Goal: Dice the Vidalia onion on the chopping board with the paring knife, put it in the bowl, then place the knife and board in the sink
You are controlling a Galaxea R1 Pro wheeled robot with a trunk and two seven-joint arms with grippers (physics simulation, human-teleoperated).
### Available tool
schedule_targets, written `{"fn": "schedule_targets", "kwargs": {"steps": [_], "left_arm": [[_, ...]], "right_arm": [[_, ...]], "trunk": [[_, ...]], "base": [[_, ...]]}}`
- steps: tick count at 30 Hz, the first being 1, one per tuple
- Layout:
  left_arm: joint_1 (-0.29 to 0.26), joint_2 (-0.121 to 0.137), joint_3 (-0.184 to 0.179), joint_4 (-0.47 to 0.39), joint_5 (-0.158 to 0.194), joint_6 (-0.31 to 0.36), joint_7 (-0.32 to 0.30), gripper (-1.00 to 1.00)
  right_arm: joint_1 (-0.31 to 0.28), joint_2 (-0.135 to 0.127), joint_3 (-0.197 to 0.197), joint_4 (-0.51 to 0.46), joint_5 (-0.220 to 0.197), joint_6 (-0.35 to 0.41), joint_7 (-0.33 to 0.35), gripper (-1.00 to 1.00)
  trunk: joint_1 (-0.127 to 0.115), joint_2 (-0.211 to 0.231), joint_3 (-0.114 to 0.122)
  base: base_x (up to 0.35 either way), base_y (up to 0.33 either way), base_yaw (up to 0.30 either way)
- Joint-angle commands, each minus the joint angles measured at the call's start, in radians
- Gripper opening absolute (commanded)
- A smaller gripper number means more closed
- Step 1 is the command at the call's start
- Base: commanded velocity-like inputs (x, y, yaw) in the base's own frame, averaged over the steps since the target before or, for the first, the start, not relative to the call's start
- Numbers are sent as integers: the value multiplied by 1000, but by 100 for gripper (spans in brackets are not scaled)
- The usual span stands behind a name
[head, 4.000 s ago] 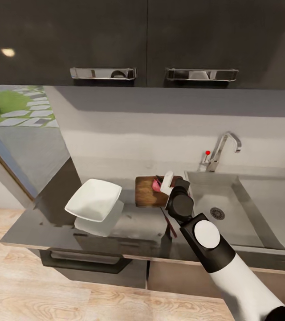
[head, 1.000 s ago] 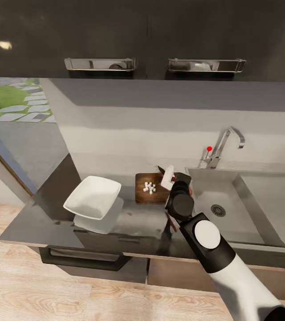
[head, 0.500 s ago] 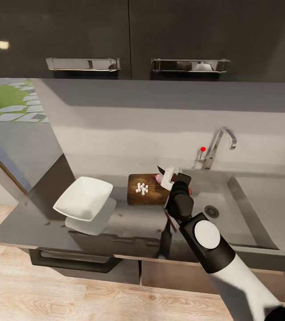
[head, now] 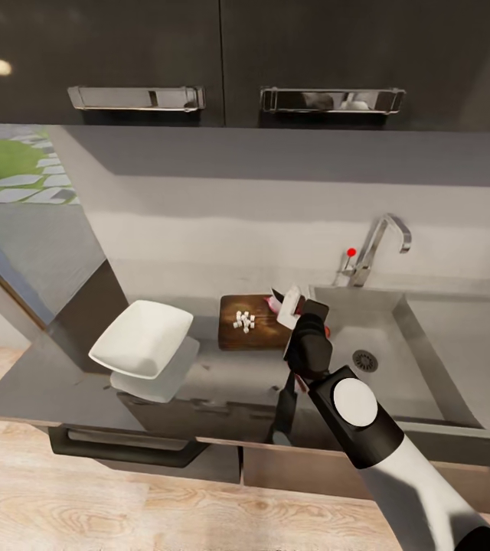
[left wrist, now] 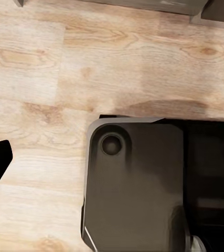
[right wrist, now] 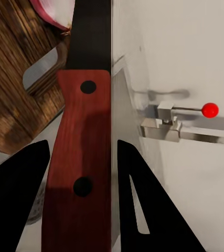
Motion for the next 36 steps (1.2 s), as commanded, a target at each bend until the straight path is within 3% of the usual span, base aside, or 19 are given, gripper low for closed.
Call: {"fn": "schedule_targets", "kwargs": {"steps": [1, 18, 22, 23, 24, 28, 30, 33, 36], "left_arm": [[0, 1, -3, -1, 6, -1, 4, 100], [0, 1, -3, 0, 6, -1, 4, 100], [0, 1, -3, 0, 6, -1, 4, 100], [0, 1, -3, 0, 6, -1, 4, 100], [0, 1, -3, 0, 6, -1, 4, 100], [0, 1, -3, 0, 6, -1, 4, 100], [0, 0, -3, 0, 6, -1, 4, 100], [0, 0, -3, 0, 6, -1, 4, 100], [0, 0, -3, 0, 6, -1, 4, 100]], "right_arm": [[-1, 0, 2, 3, 11, 3, 10, -100], [-1, 4, 2, 35, 8, 2, 8, -100], [-1, 30, -19, 2, 9, 6, -11, -100], [-1, 37, -38, -13, 9, 6, -26, -100], [-1, 47, -82, -40, 9, 5, -53, -100], [-1, 65, -294, -148, -2, 0, -89, -100], [-1, 62, -370, -168, -15, -1, -91, -100], [-1, 54, -496, -176, -78, -7, -89, -100], [-1, 51, -619, -178, -176, -45, -88, -100]], "trunk": [[1, -2, -3], [1, -2, -23], [1, -2, -23], [1, -2, -23], [1, -2, -23], [1, -2, -23], [1, -2, -23], [1, -2, -23], [1, -2, -23]], "base": [[0, 0, 0], [1, 0, 0], [0, 0, 0], [0, 0, 0], [0, 0, 0], [0, 0, 0], [0, 0, 0], [0, 0, 0], [0, 0, 0]]}}
